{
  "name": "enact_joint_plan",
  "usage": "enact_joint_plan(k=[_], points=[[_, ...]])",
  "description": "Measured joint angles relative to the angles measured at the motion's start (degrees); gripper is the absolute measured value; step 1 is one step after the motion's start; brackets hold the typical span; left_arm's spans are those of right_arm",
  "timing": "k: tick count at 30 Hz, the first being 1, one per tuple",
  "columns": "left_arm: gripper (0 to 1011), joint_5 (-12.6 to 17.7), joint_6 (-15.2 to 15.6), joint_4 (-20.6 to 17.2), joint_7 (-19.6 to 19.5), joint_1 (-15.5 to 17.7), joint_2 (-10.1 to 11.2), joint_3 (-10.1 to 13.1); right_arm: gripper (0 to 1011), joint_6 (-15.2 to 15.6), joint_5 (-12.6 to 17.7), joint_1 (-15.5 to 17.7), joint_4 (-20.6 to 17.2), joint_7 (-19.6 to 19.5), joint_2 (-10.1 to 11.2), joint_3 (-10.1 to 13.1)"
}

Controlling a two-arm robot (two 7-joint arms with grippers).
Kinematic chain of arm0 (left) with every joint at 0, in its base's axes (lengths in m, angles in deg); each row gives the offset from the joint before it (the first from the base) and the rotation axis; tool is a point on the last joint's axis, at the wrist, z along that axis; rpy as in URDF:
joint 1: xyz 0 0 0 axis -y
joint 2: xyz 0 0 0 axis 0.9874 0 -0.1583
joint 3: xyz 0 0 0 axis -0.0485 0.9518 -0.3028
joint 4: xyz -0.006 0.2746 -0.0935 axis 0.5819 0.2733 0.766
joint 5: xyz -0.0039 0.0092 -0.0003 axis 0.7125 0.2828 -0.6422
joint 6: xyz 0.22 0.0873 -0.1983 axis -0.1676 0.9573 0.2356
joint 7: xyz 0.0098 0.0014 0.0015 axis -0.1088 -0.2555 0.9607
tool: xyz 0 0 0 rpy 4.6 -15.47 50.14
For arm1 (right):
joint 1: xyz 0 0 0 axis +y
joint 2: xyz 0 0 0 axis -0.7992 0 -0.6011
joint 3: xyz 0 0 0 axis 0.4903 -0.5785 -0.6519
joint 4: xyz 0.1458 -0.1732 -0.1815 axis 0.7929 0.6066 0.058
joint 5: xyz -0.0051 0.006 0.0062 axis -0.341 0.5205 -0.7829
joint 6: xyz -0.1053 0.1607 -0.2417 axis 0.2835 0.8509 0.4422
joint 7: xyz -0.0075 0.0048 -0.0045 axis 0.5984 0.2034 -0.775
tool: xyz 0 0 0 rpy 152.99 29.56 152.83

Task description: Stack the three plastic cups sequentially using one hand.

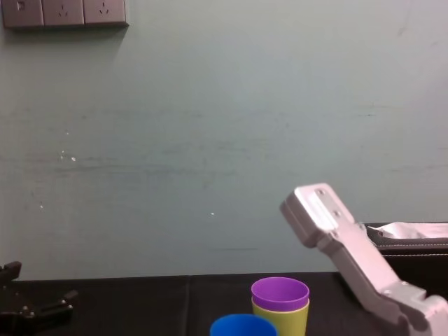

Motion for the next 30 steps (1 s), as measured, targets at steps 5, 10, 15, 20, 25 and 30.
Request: enact_joint_plan(k=[5, 10, 15, 20, 25, 30], points=[[1000, 0.0, 0.0, 0.0, 0.0, 0.0, 0.0, 0.0, 707, 1.0, 0.0, 0.1, -2.4, 0.5, 0.7, 0.0], [1000, 0.0, 0.0, 0.0, 0.0, 0.0, 0.0, 0.0, 707, 4.0, 0.1, -0.4, -5.3, 1.4, 1.6, -0.4], [1000, 0.0, 0.0, 0.0, 0.0, 0.0, 0.0, 0.0, 707, 7.2, 0.8, -1.3, -9.0, 2.3, 2.4, 0.2], [1000, 0.0, 0.0, 0.0, 0.0, 0.0, 0.0, 0.0, 707, 9.5, 2.2, -2.8, -11.1, 2.7, 2.4, 1.4], [1000, 0.0, 0.0, 0.0, 0.0, 0.0, 0.0, 0.0, 707, 11.0, 3.1, -4.7, -11.9, 2.7, 2.6, 2.2], [1000, 0.0, 0.0, 0.0, 0.0, 0.0, 0.0, 0.0, 707, 12.1, 3.8, -6.8, -12.2, 2.6, 3.0, 3.0]])
